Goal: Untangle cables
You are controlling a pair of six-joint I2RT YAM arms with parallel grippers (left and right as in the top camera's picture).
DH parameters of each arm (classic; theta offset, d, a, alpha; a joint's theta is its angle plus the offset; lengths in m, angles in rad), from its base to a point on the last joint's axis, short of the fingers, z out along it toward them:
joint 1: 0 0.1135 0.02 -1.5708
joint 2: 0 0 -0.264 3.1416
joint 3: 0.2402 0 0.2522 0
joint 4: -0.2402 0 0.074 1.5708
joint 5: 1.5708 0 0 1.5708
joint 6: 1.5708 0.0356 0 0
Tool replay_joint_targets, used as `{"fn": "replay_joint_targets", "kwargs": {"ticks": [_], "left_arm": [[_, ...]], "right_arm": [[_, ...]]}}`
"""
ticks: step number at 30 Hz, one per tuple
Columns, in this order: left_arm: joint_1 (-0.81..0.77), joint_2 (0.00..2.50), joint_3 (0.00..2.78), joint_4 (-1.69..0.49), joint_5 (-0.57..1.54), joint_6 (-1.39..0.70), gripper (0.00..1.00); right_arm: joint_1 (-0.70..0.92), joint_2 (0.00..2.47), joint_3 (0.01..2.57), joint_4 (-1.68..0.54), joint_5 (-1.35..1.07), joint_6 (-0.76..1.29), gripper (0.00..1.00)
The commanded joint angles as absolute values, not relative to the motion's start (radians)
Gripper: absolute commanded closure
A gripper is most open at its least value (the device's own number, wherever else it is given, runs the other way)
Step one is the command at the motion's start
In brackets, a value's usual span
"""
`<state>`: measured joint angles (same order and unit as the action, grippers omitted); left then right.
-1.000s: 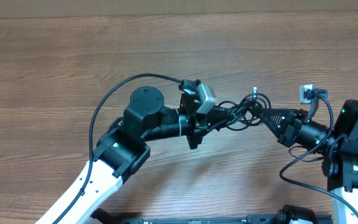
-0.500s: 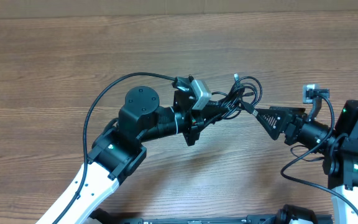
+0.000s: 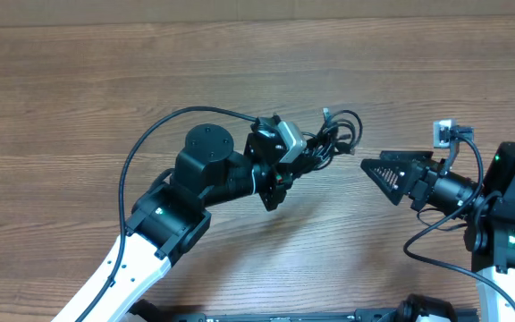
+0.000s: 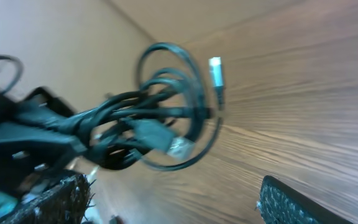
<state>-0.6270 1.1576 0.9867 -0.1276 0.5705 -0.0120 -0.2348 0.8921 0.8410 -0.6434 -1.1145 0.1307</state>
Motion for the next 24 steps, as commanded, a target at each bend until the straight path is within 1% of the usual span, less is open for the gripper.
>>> {"fn": "replay_joint_targets", "kwargs": {"ticks": [1,5,12,16,21,24], "left_arm": [[-0.629,1.145,1.011,-0.128,0.527,0.088,0.96],[-0.651,1.145,1.011,-0.130,0.521,0.153,0.96],[-0.751,1.145,1.011,-0.130,0.520,0.350,0.96],[-0.797,1.146,1.011,-0.130,0.520,0.427,0.96],[-0.812,1.156,1.011,-0.125,0.521,0.450,0.96],[-0.812,1.162,1.011,-0.118,0.520,0.450,0.96]], "right_arm": [[-0.232,0.888,0.838,-0.623,-1.246,0.131,0.15],[-0.232,0.888,0.838,-0.601,-1.304,0.132,0.16],[-0.231,0.888,0.838,-0.549,-1.304,0.237,0.20],[-0.231,0.888,0.838,-0.550,-1.304,0.237,0.23],[-0.231,0.888,0.838,-0.550,-1.304,0.237,0.29],[-0.231,0.888,0.838,-0.551,-1.304,0.237,0.34]]}}
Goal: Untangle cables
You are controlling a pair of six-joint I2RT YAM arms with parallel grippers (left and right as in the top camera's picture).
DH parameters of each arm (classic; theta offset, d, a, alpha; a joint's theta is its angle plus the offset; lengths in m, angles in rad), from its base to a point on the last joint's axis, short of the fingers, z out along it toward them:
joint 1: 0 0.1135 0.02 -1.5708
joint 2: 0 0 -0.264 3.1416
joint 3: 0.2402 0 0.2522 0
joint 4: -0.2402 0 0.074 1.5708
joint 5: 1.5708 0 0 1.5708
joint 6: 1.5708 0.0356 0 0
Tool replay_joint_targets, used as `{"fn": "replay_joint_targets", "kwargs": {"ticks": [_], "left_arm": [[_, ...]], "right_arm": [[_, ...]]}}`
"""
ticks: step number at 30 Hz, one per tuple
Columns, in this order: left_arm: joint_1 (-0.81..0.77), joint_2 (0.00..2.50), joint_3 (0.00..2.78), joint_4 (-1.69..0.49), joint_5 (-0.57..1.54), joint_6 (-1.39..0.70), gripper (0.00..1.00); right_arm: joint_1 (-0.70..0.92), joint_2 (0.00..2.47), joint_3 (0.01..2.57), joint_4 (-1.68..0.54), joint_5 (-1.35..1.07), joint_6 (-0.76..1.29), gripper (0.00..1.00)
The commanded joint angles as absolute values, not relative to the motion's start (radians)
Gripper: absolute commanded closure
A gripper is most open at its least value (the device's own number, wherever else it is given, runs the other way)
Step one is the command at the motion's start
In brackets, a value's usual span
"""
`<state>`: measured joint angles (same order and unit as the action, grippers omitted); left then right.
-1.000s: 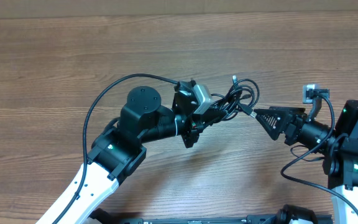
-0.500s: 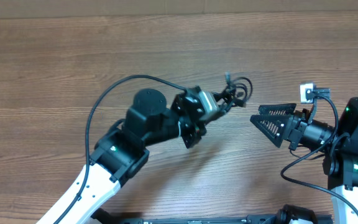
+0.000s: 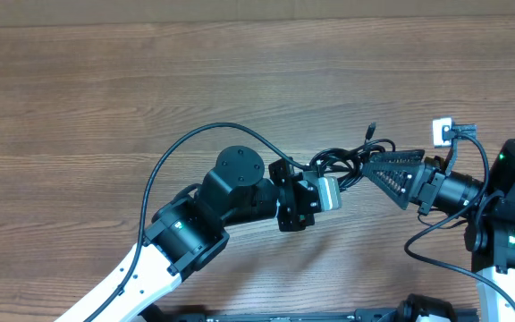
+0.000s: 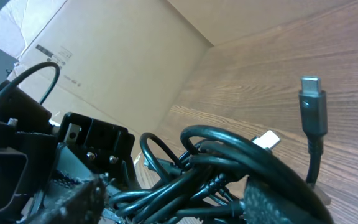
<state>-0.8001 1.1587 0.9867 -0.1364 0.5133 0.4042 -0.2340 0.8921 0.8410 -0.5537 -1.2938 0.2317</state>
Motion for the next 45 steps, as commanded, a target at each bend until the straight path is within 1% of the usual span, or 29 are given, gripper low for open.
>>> {"fn": "replay_joint_targets", "kwargs": {"ticks": [1,7,9,12,15,18,24,28,36,45], "left_arm": [[-0.812,1.165,1.011,-0.110,0.520,0.449,0.96],[-0.812,1.187,1.011,-0.038,0.517,0.445,0.96],[-0.812,1.193,1.011,-0.025,0.517,0.445,0.96],[-0.812,1.201,1.011,-0.021,0.517,0.445,0.96],[-0.812,1.203,1.011,-0.020,0.517,0.439,0.96],[-0.812,1.203,1.011,0.003,0.517,0.415,0.96],[-0.812,1.203,1.011,0.102,0.538,0.332,0.96],[-0.812,1.203,1.011,0.153,0.607,0.316,0.96],[-0.812,1.203,1.011,0.257,0.704,0.220,0.96],[-0.812,1.203,1.011,0.306,0.851,0.193,0.96]], "right_arm": [[-0.230,0.888,0.838,-0.551,-1.304,0.237,0.37],[-0.230,0.888,0.838,-0.551,-1.304,0.236,0.66],[-0.230,0.888,0.838,-0.551,-1.304,0.236,0.73],[-0.231,0.888,0.838,-0.551,-1.304,0.236,0.79],[-0.231,0.888,0.838,-0.551,-1.303,0.236,0.89],[-0.231,0.888,0.838,-0.551,-1.303,0.236,0.96],[-0.230,0.888,0.838,-0.551,-1.303,0.236,0.96],[-0.231,0.888,0.838,-0.555,-1.295,0.236,0.96],[-0.231,0.888,0.838,-0.573,-1.269,0.236,0.96],[-0.231,0.888,0.838,-0.574,-1.262,0.236,0.96]]}}
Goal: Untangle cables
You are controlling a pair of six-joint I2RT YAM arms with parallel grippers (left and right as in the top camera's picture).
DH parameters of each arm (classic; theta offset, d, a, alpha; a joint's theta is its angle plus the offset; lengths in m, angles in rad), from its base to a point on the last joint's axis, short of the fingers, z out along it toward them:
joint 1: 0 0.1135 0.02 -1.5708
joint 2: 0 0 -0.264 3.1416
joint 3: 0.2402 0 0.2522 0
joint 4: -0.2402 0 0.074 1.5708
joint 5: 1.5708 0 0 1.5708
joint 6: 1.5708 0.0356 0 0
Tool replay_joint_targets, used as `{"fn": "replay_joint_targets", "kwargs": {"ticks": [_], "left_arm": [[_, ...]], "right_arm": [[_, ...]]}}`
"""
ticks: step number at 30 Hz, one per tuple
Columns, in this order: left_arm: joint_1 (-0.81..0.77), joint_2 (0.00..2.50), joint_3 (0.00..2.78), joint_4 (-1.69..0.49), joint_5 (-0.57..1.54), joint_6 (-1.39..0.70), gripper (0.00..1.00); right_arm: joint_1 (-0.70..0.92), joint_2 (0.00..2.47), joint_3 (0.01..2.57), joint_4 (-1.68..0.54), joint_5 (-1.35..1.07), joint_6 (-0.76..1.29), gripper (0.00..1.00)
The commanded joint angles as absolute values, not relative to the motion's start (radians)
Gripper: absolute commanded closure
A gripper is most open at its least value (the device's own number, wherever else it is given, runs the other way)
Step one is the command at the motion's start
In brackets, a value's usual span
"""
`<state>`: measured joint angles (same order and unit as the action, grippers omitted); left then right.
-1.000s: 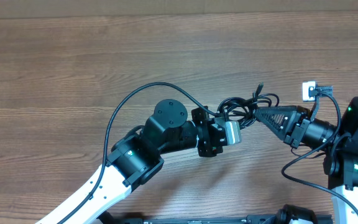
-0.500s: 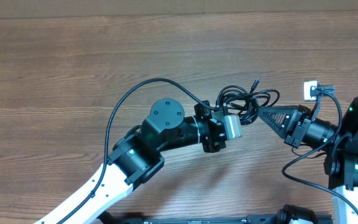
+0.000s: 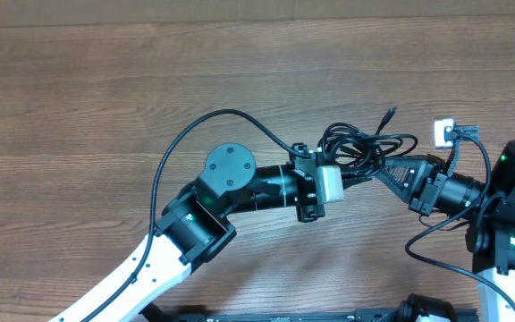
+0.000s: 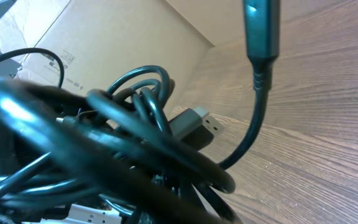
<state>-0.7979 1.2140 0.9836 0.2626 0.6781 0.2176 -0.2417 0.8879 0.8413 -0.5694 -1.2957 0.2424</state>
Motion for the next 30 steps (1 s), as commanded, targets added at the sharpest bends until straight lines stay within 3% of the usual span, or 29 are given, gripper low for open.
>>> {"fn": "replay_joint_targets", "kwargs": {"ticks": [1,23,30], "left_arm": [[-0.812,1.203,1.011,0.312,0.877,0.191,0.96],[-0.799,1.203,1.011,0.350,1.205,0.149,0.96],[-0.728,1.203,1.011,0.330,1.343,0.149,0.96]], "right_arm": [[-0.230,0.888,0.838,-0.574,-1.258,0.236,0.96],[-0.231,0.888,0.838,-0.584,-1.224,0.236,0.96],[-0.231,0.888,0.838,-0.584,-1.225,0.236,0.88]]}}
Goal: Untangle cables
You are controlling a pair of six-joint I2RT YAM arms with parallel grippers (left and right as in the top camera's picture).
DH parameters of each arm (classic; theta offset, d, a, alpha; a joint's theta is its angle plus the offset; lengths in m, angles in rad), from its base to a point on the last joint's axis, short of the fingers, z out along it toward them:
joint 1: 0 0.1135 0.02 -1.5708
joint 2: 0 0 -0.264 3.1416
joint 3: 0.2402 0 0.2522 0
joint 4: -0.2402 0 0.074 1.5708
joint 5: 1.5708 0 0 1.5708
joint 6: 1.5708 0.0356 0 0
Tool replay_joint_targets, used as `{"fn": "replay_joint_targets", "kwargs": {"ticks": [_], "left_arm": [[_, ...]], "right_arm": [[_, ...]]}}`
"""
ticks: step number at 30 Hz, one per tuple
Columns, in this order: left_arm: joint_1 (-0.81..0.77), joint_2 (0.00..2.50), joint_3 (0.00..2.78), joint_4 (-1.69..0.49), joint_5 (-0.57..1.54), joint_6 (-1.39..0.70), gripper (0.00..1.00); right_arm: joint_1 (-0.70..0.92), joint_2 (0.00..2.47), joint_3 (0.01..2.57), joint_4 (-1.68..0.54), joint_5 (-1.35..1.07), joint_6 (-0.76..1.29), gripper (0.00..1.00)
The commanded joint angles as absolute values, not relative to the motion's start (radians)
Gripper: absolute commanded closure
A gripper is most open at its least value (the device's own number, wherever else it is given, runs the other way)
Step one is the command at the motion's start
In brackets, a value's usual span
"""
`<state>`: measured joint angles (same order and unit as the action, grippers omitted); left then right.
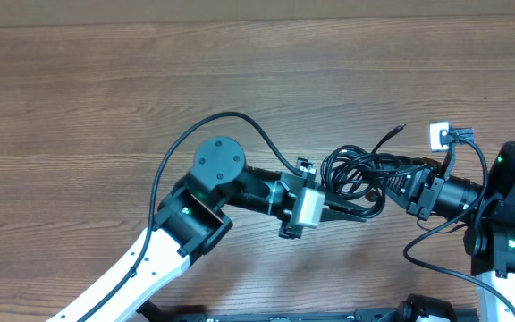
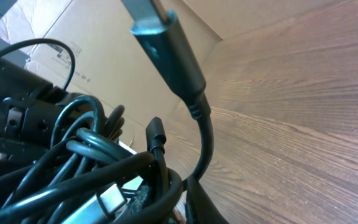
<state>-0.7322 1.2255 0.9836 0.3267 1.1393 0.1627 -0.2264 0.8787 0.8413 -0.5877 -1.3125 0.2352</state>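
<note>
A tangled bundle of black cables (image 1: 351, 170) hangs between my two grippers over the wooden table (image 1: 105, 80). From the left, my left gripper (image 1: 365, 209) reaches to the bundle's lower edge, shut on its strands. The right gripper (image 1: 390, 186) comes from the right and is shut on the bundle's right side. One loose end (image 1: 399, 131) sticks up and to the right. In the right wrist view the bundle (image 2: 73, 162) fills the lower left. A black USB-C plug (image 2: 166, 43) rises above it and a silver plug (image 2: 112, 198) lies among the strands by my finger (image 2: 199, 202).
The left arm's own black cable (image 1: 231, 116) arcs over its wrist. A white connector (image 1: 441, 134) sits on the right arm. A cardboard box (image 2: 104, 37) stands beyond the table's far edge in the right wrist view.
The left wrist has turned and dropped toward the table's near side, and its fingers now lie under the bundle. The bundle has shifted a little right, and the loose plug now points up and right.
The left gripper held the bundle at mid-table, with the right gripper open and apart from it. Then the bundle sat between the open right fingers. Later the right gripper was narrowed on it. Now both grippers hold it.
</note>
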Motion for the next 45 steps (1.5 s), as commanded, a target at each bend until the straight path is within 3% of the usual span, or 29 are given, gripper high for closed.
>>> {"fn": "replay_joint_targets", "kwargs": {"ticks": [1,7,12,15,29,45], "left_arm": [[-0.717,1.203,1.011,0.319,1.342,0.149,0.96],[-0.649,1.203,1.011,0.287,1.331,0.149,0.96],[-0.613,1.203,1.011,0.227,1.164,0.149,0.96],[-0.611,1.203,1.011,0.159,1.008,0.150,0.96],[-0.617,1.202,1.011,0.042,0.702,0.219,0.96],[-0.801,1.202,1.011,0.013,0.609,0.686,0.96]], "right_arm": [[-0.231,0.888,0.838,-0.584,-1.225,0.236,0.87],[-0.231,0.888,0.838,-0.585,-1.235,0.236,0.75],[-0.231,0.888,0.838,-0.585,-1.236,0.236,0.33],[-0.231,0.888,0.838,-0.585,-1.236,0.236,0.23],[-0.231,0.888,0.838,-0.583,-1.237,0.269,0.22],[-0.231,0.888,0.838,-0.464,-1.382,0.420,0.34]]}}
